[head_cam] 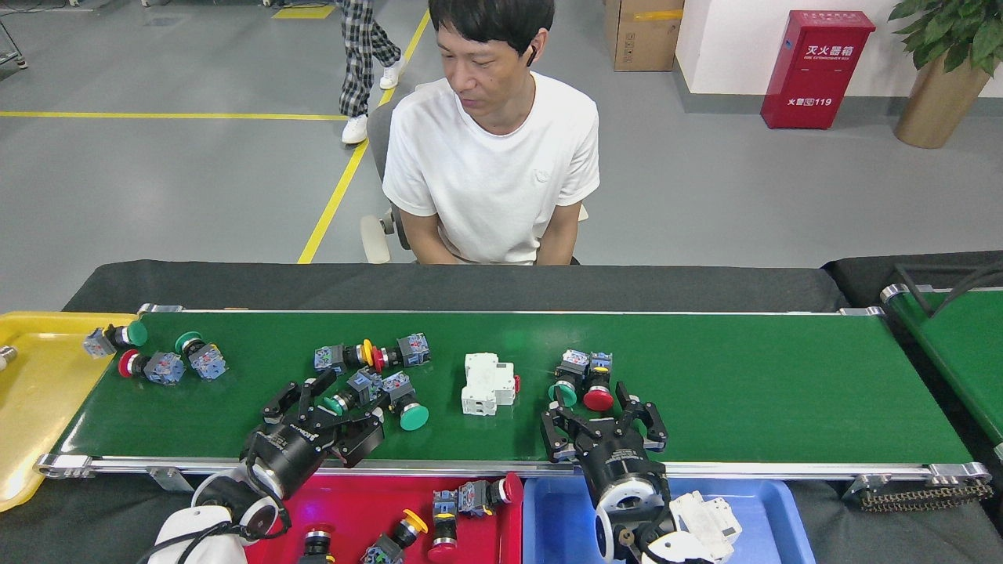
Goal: Pick switch part from conveyor to tray
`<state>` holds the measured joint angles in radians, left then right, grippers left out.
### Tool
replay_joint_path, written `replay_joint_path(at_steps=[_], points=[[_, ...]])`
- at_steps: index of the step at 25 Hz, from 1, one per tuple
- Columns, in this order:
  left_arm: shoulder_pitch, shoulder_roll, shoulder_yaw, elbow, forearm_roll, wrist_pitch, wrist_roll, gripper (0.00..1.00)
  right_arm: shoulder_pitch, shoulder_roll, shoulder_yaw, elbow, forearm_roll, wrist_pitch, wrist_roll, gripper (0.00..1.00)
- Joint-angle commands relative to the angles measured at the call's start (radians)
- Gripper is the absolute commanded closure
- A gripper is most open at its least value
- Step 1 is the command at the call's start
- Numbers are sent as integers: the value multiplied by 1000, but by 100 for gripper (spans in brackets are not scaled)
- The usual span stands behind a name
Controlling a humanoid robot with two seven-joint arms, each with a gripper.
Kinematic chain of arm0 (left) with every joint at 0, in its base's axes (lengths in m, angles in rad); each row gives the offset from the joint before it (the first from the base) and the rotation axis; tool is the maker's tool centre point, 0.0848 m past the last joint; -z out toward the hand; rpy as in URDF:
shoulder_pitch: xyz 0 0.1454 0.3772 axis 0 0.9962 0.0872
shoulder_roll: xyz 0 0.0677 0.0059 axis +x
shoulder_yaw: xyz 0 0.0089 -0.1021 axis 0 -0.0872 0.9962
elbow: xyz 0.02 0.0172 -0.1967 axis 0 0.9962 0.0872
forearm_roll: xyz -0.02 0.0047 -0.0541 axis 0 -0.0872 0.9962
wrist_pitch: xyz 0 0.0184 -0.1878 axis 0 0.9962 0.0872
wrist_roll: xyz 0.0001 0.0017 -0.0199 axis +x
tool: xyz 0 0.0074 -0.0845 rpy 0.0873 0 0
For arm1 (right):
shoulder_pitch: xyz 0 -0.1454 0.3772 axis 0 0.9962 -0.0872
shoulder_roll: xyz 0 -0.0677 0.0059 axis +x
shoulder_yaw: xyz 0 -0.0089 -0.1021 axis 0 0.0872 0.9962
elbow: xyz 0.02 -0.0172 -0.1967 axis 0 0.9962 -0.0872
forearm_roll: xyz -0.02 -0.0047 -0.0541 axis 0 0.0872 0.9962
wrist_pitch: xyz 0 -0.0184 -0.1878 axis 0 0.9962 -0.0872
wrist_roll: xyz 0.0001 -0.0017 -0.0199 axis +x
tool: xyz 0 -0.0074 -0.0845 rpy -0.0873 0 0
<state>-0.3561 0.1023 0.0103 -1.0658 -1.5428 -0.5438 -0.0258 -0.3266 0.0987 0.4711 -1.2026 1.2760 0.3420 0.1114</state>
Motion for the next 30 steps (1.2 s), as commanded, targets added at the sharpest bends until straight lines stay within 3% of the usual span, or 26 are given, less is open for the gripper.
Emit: replay_joint_path(at_steps=[1,4,8,10,14,19,20,21,22,23,24,27,30], points=[[-18,11,-6,-5,-3,28,3,96,-31,15,0,21,-6,-15,-1,10],[-15,5,-6,-11,-3,27,4,96,-52,15,0,49,-24,-49,24,28],[-6,8,-3,-34,6,19,4,96,-65,-2,-2,46,-37,-141,27,70],[13,16,0,-77,12,13,4,96,-66,-13,-2,44,-37,-170,30,85],[109,36,36,-215,46,-76,3,96,-71,-17,-2,41,-61,-204,42,90],[315,57,123,-459,81,-212,1,92,-88,-39,-2,-2,-115,-247,56,90],[371,62,151,-511,98,-242,1,88,-83,-53,-2,-47,-129,-290,59,90],[442,66,177,-562,105,-242,3,75,-75,-79,-2,-93,-145,-343,62,90],[490,66,191,-592,107,-242,3,55,-66,-100,-2,-130,-161,-388,62,89],[549,66,204,-629,107,-242,3,17,-46,-126,-2,-176,-190,-475,62,89],[588,63,206,-651,109,-242,3,0,-25,-146,-2,-219,-211,-566,62,88],[631,60,203,-657,109,-242,3,0,55,-174,-8,-319,-236,-775,60,83],[623,56,212,-652,116,-242,4,0,113,-175,-2,-351,-233,-836,60,80]])
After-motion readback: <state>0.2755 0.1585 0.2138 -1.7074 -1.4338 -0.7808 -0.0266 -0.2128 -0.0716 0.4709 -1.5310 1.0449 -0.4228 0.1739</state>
